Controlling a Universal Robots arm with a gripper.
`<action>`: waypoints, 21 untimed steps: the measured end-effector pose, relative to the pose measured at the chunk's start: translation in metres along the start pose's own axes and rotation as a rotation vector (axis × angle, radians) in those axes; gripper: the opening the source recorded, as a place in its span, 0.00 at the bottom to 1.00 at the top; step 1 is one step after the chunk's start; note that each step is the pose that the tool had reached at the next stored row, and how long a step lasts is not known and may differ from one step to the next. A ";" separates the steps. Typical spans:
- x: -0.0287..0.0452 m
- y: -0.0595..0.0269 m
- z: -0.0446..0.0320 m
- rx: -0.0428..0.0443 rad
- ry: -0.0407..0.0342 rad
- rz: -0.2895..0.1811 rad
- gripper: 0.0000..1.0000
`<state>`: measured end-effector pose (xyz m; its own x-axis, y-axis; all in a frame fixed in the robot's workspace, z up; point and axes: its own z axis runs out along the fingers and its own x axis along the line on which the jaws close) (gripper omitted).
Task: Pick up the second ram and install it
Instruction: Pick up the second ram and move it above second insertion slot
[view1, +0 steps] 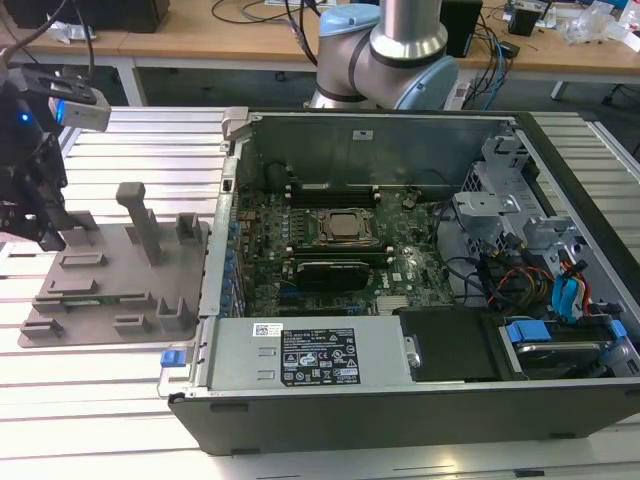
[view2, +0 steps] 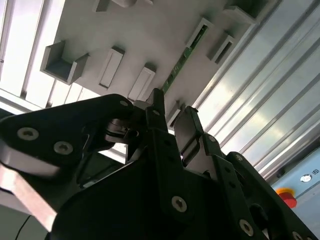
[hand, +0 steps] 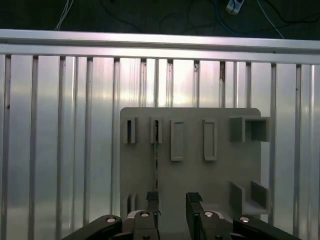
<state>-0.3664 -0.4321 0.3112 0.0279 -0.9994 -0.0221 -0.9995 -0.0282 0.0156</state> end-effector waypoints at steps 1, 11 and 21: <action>0.0001 -0.0003 0.0037 -0.0001 0.0005 -0.004 0.36; 0.0008 -0.0014 0.0309 -0.0010 0.0056 -0.018 0.36; 0.0066 -0.0018 0.0655 0.0003 0.0059 0.059 0.36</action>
<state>-0.3654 -0.4372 0.2455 -0.0307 -0.9994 -0.0153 -0.9994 0.0305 0.0164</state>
